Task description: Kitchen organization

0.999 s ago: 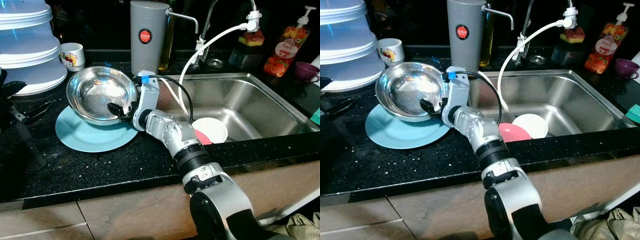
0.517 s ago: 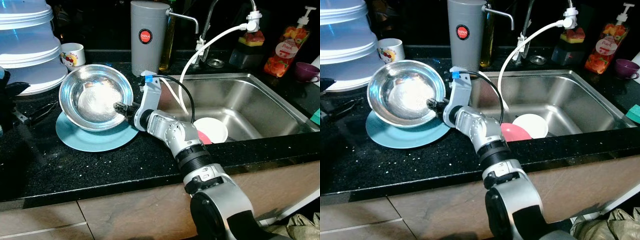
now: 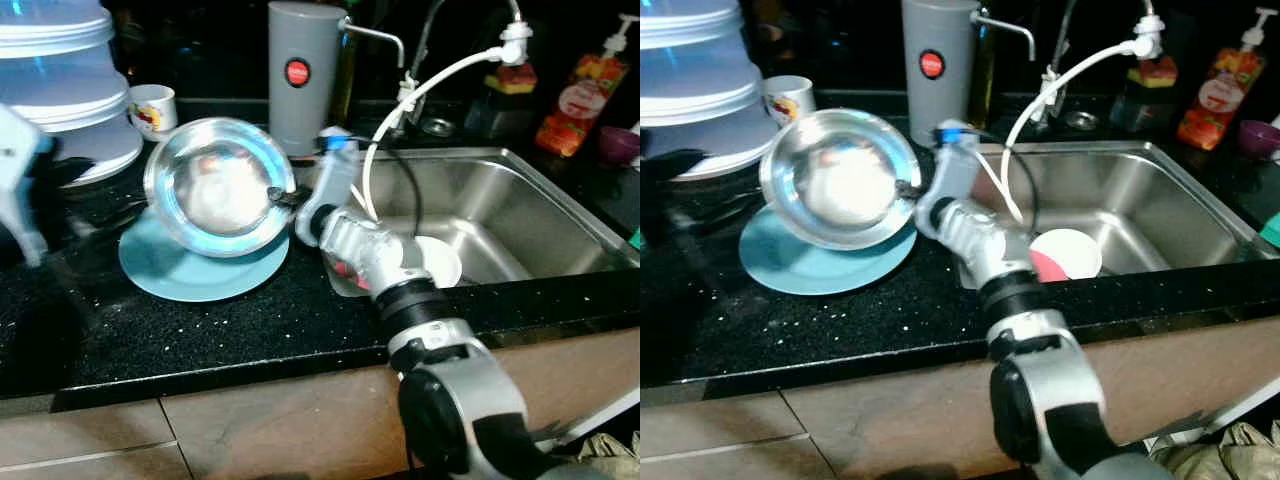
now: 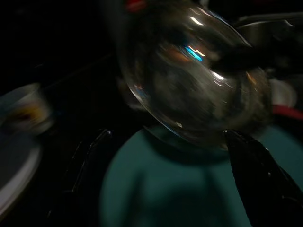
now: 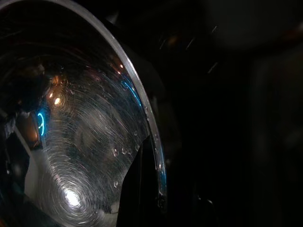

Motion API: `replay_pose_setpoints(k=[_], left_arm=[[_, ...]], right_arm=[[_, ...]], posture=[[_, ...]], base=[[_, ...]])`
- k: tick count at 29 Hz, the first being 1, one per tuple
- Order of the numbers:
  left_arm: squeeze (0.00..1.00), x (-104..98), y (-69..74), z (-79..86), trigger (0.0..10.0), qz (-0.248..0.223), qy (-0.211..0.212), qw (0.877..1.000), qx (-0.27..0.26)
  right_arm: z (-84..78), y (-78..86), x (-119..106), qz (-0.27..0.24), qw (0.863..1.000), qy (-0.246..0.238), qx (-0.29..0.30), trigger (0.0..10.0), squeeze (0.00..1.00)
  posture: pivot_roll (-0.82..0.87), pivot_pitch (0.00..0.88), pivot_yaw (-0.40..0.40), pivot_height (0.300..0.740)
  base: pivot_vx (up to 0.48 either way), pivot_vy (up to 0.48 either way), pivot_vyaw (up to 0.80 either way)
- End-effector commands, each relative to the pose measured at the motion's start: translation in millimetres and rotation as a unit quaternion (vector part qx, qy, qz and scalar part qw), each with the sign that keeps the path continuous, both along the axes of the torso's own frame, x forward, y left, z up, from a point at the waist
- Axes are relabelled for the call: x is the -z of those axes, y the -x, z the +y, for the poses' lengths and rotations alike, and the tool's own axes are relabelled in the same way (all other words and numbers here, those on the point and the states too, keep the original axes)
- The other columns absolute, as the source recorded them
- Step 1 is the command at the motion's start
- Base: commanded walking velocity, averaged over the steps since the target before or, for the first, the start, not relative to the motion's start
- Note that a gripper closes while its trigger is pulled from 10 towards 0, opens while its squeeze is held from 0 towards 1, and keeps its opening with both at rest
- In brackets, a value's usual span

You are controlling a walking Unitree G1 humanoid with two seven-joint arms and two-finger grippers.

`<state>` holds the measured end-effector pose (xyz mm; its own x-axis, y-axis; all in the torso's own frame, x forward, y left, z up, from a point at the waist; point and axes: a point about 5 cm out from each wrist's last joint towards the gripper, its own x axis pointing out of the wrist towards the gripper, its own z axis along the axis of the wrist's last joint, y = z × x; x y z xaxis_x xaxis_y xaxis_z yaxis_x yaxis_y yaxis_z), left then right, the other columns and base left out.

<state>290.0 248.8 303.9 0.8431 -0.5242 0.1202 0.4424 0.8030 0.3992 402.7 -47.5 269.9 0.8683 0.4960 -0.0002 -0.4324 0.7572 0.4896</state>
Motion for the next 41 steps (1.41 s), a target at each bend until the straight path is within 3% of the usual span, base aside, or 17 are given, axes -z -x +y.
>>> replay_pose_setpoints(k=[1, 3, 7, 9, 13, 17, 18, 20, 21, 22, 30, 38, 41], left_arm=[[0.00, 2, -8.4, -24.1, 10.0, -0.008, 0.003, 0.999, 0.040], [0.00, 3, -15.8, -43.3, 10.0, -0.013, 0.011, 0.998, 0.068], [0.00, 6, -29.3, -77.9, 10.0, -0.013, 0.031, 0.992, 0.121], [0.00, 7, -35.5, -93.3, 10.0, -0.009, 0.037, 0.989, 0.144], [0.00, 11, -43.4, -118.0, 10.0, 0.004, 0.042, 0.982, 0.184], [0.00, 14, -47.3, -128.2, 10.0, 0.012, 0.041, 0.979, 0.199], [0.00, 18, -50.2, -135.2, 10.0, 0.022, 0.047, 0.976, 0.212], [0.00, 19, -51.4, -137.6, 10.0, 0.025, 0.049, 0.975, 0.216], [0.00, 21, -53.0, -141.7, 10.0, 0.030, 0.049, 0.974, 0.221], [0.00, 24, -54.7, -149.2, 10.0, 0.035, 0.044, 0.971, 0.234], [0.00, 31, -59.2, -161.2, 10.0, 0.050, 0.028, 0.965, 0.254], [0.00, 46, -61.6, -172.7, 10.0, 0.084, 0.023, 0.957, 0.276], [0.00, 54, -63.6, -174.7, 10.0, 0.101, 0.011, 0.956, 0.274]], right_arm=[[-25.3, -6.9, -25, -0.045, 0.997, -0.029, 0.060, 0.0, 0.00], [-48.8, -11.5, -36, -0.066, 0.991, -0.036, 0.112, 0.0, 0.00], [-94.3, -14.7, -49, -0.115, 0.972, -0.005, 0.206, 0.0, 0.00], [-112.8, -13.9, -50, -0.139, 0.959, 0.051, 0.243, 0.0, 0.00], [-131.0, -10.4, -47, -0.175, 0.936, 0.150, 0.268, 0.0, 0.00], [-137.7, -8.8, -42, -0.189, 0.922, 0.199, 0.275, 0.0, 0.00], [-141.9, -7.4, -36, -0.201, 0.908, 0.244, 0.275, 0.0, 0.00], [-143.0, -7.0, -34, -0.206, 0.903, 0.261, 0.273, 0.0, 0.00], [-144.0, -6.1, -31, -0.215, 0.893, 0.290, 0.269, 0.0, 0.00], [-144.2, -5.0, -26, -0.231, 0.874, 0.338, 0.261, 0.0, 0.00], [-135.4, -3.4, -6, -0.256, 0.820, 0.466, 0.213, 0.0, 0.00], [-125.5, -2.9, 18, -0.252, 0.800, 0.519, 0.165, 0.0, 0.00], [-120.9, -2.6, 28, -0.242, 0.804, 0.524, 0.142, 0.0, 0.00]], posture=[[0.06, 0.057, -0.063, 0.740], [0.06, 0.057, -0.063, 0.740], [0.03, 0.062, -0.054, 0.740], [0.03, 0.065, -0.052, 0.740], [0.02, 0.073, -0.047, 0.740], [0.01, 0.077, -0.047, 0.740], [0.01, 0.081, -0.045, 0.740], [0.01, 0.081, -0.045, 0.740], [0.01, 0.085, -0.043, 0.740], [0.01, 0.087, -0.041, 0.740], [0.00, 0.092, -0.038, 0.740], [0.01, 0.095, -0.043, 0.740], [0.01, 0.095, -0.043, 0.740]], base=[[0.000, 0.000, 0.00], [0.000, 0.000, 0.00], [0.000, 0.000, 0.00], [0.000, 0.000, 0.00], [0.000, 0.000, 0.00], [0.000, 0.000, 0.00], [0.000, 0.000, 0.00], [0.000, 0.000, 0.00], [0.000, 0.000, 0.00], [0.000, 0.000, 0.00], [0.000, 0.000, 0.00], [0.000, 0.000, 0.00], [0.000, 0.000, 0.00]])
